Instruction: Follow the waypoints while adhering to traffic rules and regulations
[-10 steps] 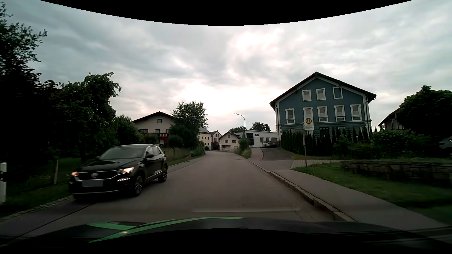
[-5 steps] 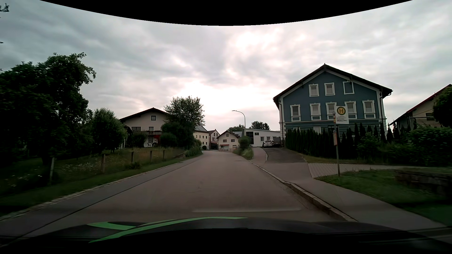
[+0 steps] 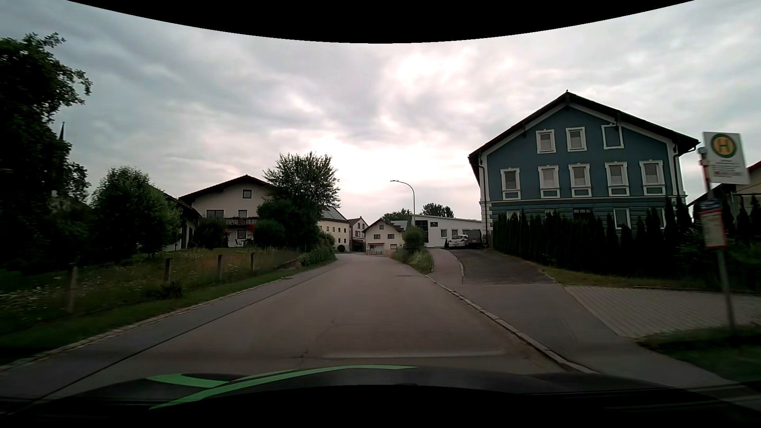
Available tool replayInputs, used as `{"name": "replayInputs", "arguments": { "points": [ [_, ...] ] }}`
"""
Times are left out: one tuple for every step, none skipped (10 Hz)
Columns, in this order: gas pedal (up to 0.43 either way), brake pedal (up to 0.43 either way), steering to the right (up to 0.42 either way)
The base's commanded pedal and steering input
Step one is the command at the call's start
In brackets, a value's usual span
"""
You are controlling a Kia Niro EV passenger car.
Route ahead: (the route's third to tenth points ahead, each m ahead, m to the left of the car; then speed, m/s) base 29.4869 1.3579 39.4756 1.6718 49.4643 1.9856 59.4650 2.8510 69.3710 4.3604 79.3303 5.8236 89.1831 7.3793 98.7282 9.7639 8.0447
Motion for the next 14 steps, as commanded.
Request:
{"name": "replayInputs", "arguments": {
  "points": [
    [0.280, 0.000, 0.006],
    [0.280, 0.000, 0.005],
    [0.280, 0.000, 0.004],
    [0.280, 0.000, 0.003],
    [0.280, 0.000, 0.002],
    [0.280, 0.000, 0.000],
    [0.280, 0.000, -0.001],
    [0.280, 0.000, -0.004],
    [0.280, 0.000, -0.004],
    [0.280, 0.000, -0.004],
    [0.280, 0.000, -0.004],
    [0.268, 0.000, -0.004],
    [0.268, 0.000, -0.003],
    [0.268, 0.000, -0.004]
  ]
}}
